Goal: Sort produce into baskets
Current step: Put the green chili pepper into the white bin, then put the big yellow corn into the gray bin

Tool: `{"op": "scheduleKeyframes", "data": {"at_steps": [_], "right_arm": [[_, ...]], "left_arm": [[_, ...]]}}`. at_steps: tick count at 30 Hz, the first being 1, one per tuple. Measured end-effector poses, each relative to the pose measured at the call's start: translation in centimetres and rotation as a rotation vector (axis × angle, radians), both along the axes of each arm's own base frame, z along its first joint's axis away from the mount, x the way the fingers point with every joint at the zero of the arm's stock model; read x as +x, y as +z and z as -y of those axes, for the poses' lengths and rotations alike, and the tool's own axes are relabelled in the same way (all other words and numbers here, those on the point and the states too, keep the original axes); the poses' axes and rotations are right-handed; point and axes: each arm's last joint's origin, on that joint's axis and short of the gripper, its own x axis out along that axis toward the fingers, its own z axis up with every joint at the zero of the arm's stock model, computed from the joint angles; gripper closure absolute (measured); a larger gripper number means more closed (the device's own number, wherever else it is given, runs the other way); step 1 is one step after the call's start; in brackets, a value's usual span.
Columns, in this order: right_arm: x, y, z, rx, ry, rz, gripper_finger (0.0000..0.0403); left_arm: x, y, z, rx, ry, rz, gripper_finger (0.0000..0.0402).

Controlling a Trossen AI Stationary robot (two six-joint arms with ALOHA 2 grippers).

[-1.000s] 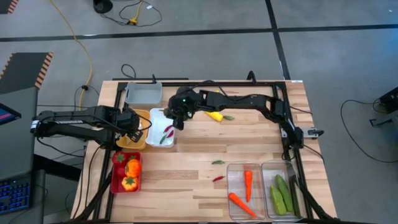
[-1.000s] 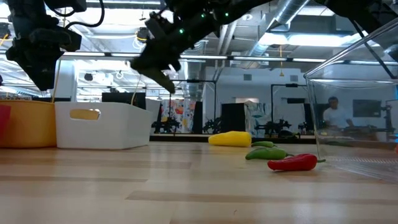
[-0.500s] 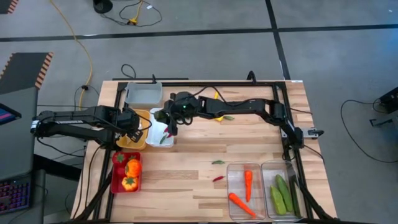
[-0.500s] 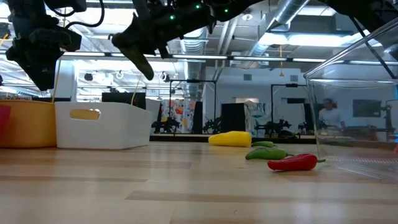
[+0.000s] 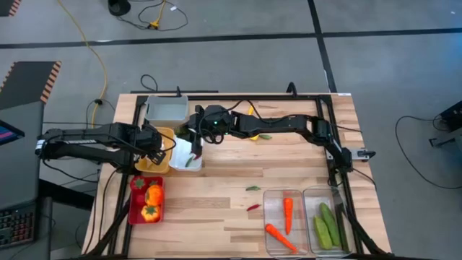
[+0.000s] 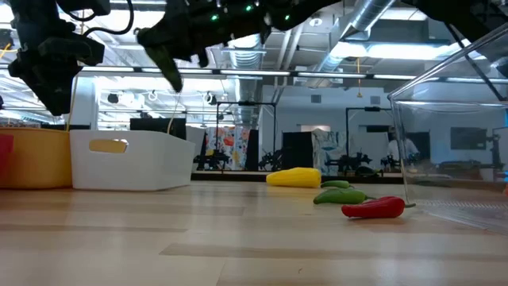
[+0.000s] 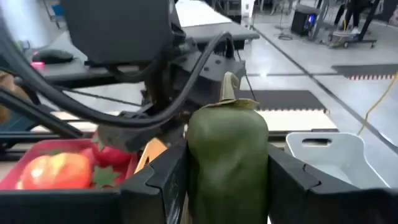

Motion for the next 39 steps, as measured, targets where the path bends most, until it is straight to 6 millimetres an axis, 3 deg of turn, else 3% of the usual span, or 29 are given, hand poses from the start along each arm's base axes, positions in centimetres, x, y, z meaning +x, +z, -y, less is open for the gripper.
{"op": "scheduleKeyframes", "data": {"at_steps": [2,8,17,24,31,39], "right_arm": [[0.3,-0.4,0.0,-0.002,0.000,0.022,0.0204],[1.9,-4.8,0.4,0.001,-0.004,-0.002,0.0204],[1.8,-5.0,0.5,0.011,-0.007,-0.035,0.0196],[1.7,-5.2,0.5,0.013,-0.057,-0.067,0.0138],[1.0,-4.6,1.5,0.045,-0.111,-0.122,0.0116],[-4.0,0.0,4.9,0.020,-0.173,-0.370,0.0117]], "left_arm": [[0.0,0.0,0.0,0.000,0.000,0.000,0.0246],[0.0,0.0,0.0,0.002,0.000,0.002,0.0246],[0.1,0.0,0.0,0.009,-0.012,0.003,0.0246],[0.1,0.0,0.0,0.010,-0.011,0.003,0.0246],[0.1,0.0,0.0,0.009,-0.010,0.003,0.0246],[0.1,0.0,0.0,0.009,-0.008,0.004,0.0246]]}}
